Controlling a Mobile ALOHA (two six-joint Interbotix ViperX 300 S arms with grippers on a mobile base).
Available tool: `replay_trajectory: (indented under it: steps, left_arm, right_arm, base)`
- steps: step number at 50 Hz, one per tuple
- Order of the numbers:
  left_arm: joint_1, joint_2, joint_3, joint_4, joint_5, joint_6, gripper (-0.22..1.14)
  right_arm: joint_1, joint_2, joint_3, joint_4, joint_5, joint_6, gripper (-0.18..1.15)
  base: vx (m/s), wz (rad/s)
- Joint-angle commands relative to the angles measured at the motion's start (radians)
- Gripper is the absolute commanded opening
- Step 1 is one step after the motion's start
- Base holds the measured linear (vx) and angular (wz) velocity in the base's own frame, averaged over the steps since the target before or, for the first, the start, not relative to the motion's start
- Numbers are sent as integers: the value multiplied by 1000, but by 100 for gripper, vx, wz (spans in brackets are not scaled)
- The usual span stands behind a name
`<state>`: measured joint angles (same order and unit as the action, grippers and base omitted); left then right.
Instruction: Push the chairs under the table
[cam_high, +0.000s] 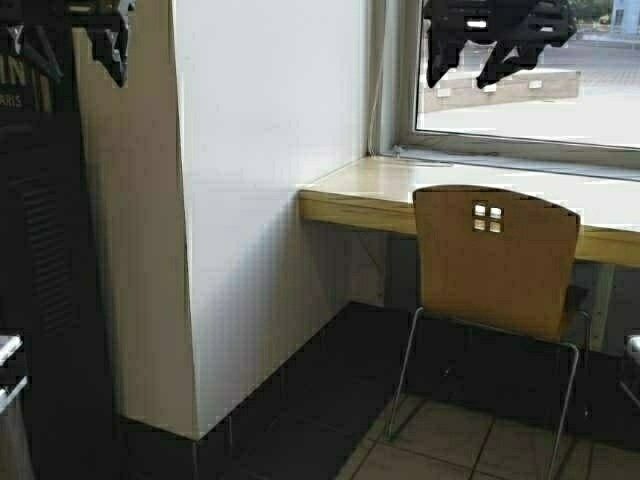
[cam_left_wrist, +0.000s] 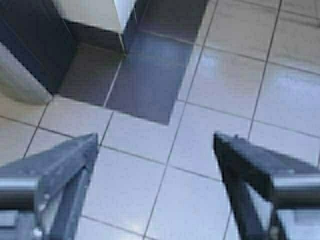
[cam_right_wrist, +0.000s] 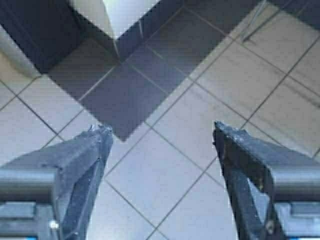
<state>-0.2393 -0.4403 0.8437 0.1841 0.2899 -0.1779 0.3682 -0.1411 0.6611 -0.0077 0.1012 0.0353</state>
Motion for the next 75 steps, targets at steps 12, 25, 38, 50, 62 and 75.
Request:
replay_trajectory:
  steps: [12, 25, 38, 50, 62, 75]
  left_arm:
    - [-34, -2, -21, -5, 31, 9, 99]
    - [-34, 41, -43, 3, 9, 14, 99]
    - [-34, 69, -34, 5, 2, 14, 99]
    - [-34, 110, -29, 14, 3, 15, 99]
    - [-34, 100, -35, -2, 26, 0, 99]
    - [-34, 101, -37, -9, 29, -3, 99]
  right_arm:
    - [-17, -61, -32, -11, 58, 0, 94]
    - [-26, -89, -61, 3, 75, 5, 94]
    - [-31, -84, -58, 6, 84, 6, 94]
    - [-32, -78, -66, 6, 91, 5, 94]
    - [-34, -74, -60, 6, 100, 5, 94]
    - [-34, -43, -78, 6, 101, 5, 94]
  base:
    - [-32, -3]
    - [-31, -6]
    - [-29, -13]
    - [-21, -23]
    - [-15, -36]
    - [-12, -47]
